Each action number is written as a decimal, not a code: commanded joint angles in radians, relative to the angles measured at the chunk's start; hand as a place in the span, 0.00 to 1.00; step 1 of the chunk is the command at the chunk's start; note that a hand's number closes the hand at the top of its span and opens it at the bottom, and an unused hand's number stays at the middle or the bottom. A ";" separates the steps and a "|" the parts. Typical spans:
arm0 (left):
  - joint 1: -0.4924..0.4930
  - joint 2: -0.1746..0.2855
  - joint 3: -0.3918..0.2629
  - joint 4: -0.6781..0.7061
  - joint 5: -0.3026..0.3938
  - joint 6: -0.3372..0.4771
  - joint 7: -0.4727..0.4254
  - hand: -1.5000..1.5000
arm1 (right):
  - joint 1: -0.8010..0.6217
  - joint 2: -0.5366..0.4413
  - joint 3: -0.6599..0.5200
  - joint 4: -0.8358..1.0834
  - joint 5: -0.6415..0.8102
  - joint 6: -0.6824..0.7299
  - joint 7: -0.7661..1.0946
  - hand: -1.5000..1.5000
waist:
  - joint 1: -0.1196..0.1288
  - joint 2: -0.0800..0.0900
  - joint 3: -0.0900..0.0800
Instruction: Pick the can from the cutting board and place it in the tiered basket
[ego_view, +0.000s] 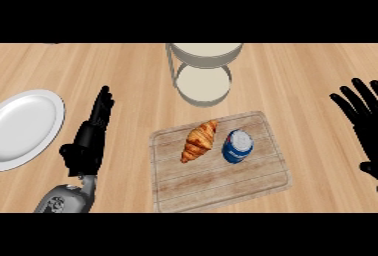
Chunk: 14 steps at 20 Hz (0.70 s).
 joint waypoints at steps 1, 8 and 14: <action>-0.039 -0.013 0.011 0.036 -0.009 0.012 0.021 0.50 | 0.014 -0.194 -0.052 -0.079 0.092 0.069 0.041 0.00 | -0.015 -0.002 -0.003; -0.015 -0.031 -0.017 0.027 -0.023 0.018 0.016 0.50 | -0.003 -0.452 -0.039 -0.319 0.491 0.079 0.085 0.00 | -0.013 -0.009 -0.006; -0.009 -0.017 -0.016 0.011 -0.030 0.001 0.015 0.50 | -0.059 -0.534 0.045 -0.596 0.611 -0.034 0.355 0.00 | 0.012 -0.006 -0.005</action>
